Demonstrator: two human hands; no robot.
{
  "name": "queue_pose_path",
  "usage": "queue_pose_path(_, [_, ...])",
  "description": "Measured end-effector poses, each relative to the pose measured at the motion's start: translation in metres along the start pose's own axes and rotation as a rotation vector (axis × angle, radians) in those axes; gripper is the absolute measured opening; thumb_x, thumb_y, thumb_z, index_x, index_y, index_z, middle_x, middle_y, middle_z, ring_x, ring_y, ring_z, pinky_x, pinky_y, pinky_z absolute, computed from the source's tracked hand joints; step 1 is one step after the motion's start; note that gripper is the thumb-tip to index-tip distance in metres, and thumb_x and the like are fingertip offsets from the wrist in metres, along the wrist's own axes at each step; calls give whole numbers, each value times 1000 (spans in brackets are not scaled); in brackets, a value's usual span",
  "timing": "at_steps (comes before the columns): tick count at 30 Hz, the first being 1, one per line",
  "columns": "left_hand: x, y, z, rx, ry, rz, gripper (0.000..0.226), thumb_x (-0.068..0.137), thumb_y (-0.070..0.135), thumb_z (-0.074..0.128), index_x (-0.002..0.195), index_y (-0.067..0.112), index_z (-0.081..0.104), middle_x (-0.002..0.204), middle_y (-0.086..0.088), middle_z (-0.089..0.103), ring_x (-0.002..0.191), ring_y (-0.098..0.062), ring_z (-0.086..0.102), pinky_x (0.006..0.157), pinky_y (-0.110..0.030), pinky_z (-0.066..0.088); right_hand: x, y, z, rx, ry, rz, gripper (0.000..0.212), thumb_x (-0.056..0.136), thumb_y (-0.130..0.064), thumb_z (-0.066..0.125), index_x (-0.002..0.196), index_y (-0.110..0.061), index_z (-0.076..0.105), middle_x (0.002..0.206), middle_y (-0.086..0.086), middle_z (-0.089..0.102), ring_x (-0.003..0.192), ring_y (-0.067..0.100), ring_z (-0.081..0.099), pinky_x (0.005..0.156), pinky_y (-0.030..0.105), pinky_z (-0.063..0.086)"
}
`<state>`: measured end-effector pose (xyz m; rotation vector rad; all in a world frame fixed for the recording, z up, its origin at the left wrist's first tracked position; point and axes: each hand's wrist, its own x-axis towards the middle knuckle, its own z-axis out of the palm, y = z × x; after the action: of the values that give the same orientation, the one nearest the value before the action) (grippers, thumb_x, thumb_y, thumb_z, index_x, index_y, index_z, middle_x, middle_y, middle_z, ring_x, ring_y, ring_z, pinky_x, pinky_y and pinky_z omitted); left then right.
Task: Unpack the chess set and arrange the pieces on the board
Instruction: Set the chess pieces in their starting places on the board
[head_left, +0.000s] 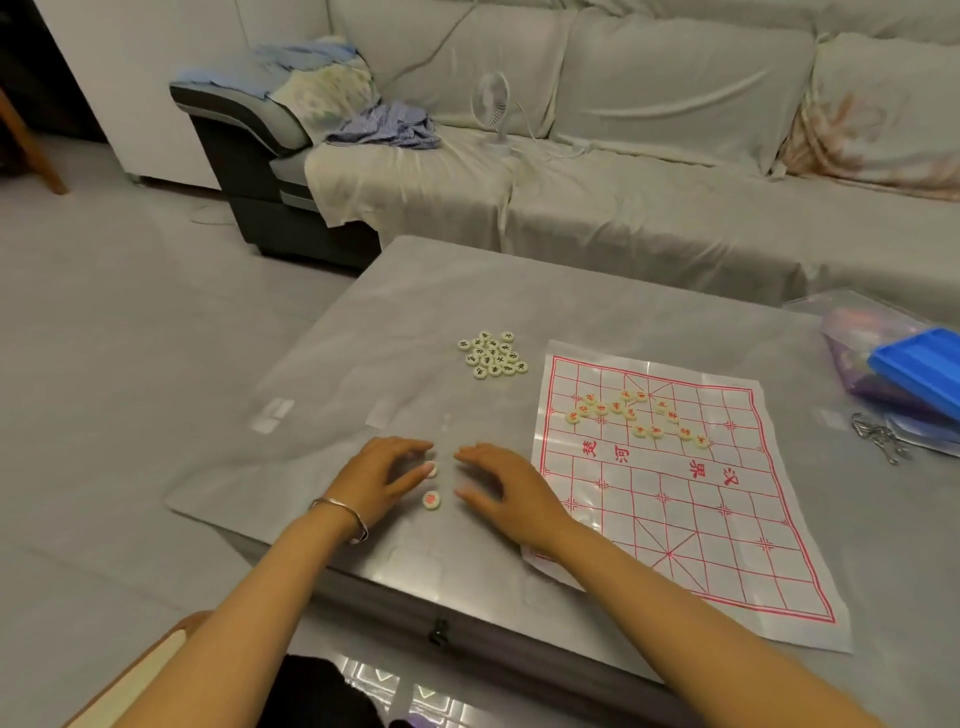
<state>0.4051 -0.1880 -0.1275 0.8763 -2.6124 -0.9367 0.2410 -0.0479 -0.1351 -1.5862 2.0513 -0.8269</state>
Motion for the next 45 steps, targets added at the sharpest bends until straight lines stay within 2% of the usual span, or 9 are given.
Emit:
queue_pose_path(4, [-3,-6,-3,0,-45,10,31,92,34,52,122,27,58,114,5,57,108,-12,46,93,-19,32,6,-19,25,-66,121,-53,39,78,-53,65,105,-24,66,105,-8,61,100,10,52,91,30,40])
queue_pose_path(8, [-2,-9,-3,-17,-66,-14,34,86,32,62,120,32,59,106,7,51,105,-9,40,93,-20,30,8,-24,33,-66,196,-33,29,79,-44,68,98,-23,70,97,-5,60,95,14,51,87,30,38])
queue_pose_path(17, [26,17,13,-142,75,-12,17,71,34,77,84,32,66,89,7,63,84,-8,53,73,-22,44,-10,22,-32,133,292,118,17,82,-31,69,97,-24,68,95,-13,62,92,6,55,87,25,44])
queue_pose_path(24, [89,108,65,-240,86,27,22,77,31,72,96,23,64,92,8,58,84,-9,51,71,-13,41,-44,108,-117,212,559,433,28,86,-23,65,113,-16,64,116,-3,61,102,10,52,87,17,40])
queue_pose_path(29, [126,143,110,-26,31,75,29,78,40,69,104,28,67,109,2,57,104,-16,47,89,-28,39,-57,152,-155,202,664,547,26,87,-25,64,112,-17,63,112,-3,61,98,9,52,79,16,43])
queue_pose_path(32, [132,146,123,56,33,64,30,78,46,67,105,32,67,115,3,49,112,-17,39,94,-28,29,-52,168,-164,248,631,574,26,87,-23,64,113,-18,63,112,-3,61,98,11,57,84,27,52])
queue_pose_path(39, [133,138,120,19,33,63,33,76,47,68,106,33,65,116,6,48,112,-15,36,88,-24,25,-38,177,-164,190,582,569,20,82,-29,69,101,-29,63,105,-10,62,100,13,58,100,48,43])
queue_pose_path(42, [140,124,98,-6,128,60,34,82,42,63,113,29,61,120,3,50,115,-17,38,91,-25,29,-29,166,-162,163,638,529,19,85,-27,66,103,-27,62,111,-7,59,100,11,53,97,39,46])
queue_pose_path(45, [151,98,67,-42,218,-26,44,87,34,60,128,22,50,136,-4,45,126,-22,35,103,-35,31,-2,139,-150,210,579,414,19,88,-24,62,107,-22,61,121,-3,56,100,7,49,80,13,44])
